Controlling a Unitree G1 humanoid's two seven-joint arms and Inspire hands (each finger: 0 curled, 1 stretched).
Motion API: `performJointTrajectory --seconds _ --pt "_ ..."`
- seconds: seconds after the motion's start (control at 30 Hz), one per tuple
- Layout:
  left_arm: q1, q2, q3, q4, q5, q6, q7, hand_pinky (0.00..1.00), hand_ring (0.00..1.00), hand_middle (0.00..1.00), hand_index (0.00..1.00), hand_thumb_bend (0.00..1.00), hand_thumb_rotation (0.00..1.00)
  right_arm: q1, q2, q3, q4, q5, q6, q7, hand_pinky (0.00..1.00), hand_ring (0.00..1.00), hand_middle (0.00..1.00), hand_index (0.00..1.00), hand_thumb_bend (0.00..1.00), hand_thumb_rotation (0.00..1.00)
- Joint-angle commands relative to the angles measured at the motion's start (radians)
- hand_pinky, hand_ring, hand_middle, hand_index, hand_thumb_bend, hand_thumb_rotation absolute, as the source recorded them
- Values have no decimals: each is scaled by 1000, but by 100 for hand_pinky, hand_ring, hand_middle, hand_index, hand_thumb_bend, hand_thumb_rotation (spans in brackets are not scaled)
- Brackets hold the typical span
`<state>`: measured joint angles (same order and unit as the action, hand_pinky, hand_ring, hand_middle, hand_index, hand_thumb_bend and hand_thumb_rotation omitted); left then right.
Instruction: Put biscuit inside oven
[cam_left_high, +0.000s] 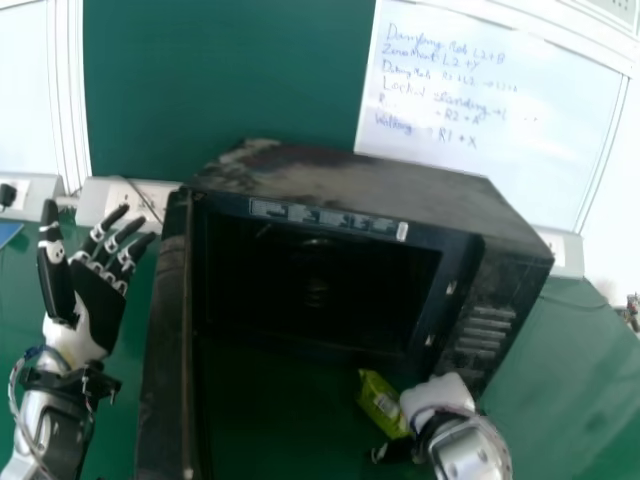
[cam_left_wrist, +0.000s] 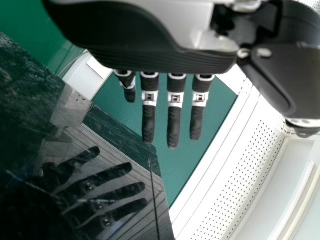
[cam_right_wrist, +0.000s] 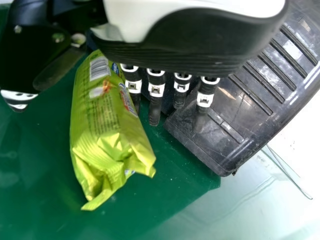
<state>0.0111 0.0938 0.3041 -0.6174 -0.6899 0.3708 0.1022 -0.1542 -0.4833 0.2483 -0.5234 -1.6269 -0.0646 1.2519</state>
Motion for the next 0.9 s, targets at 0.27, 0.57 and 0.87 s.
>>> performJointTrajectory --seconds 0.27,0.57,0.87 --pt "-12 6 -1 -17 -6 8 5 74 71 70 74 78 42 -52 18 86 91 -63 -11 13 77 80 87 89 98 52" --pt "-9 7 -2 -29 -8 16 11 75 72 71 76 76 43 -38 31 98 109 -81 23 -33 75 78 85 90 91 49" --pt "-9 6 1 -39 -10 22 17 75 72 71 74 77 43 17 56 76 118 -45 89 -145 67 75 83 90 82 36"
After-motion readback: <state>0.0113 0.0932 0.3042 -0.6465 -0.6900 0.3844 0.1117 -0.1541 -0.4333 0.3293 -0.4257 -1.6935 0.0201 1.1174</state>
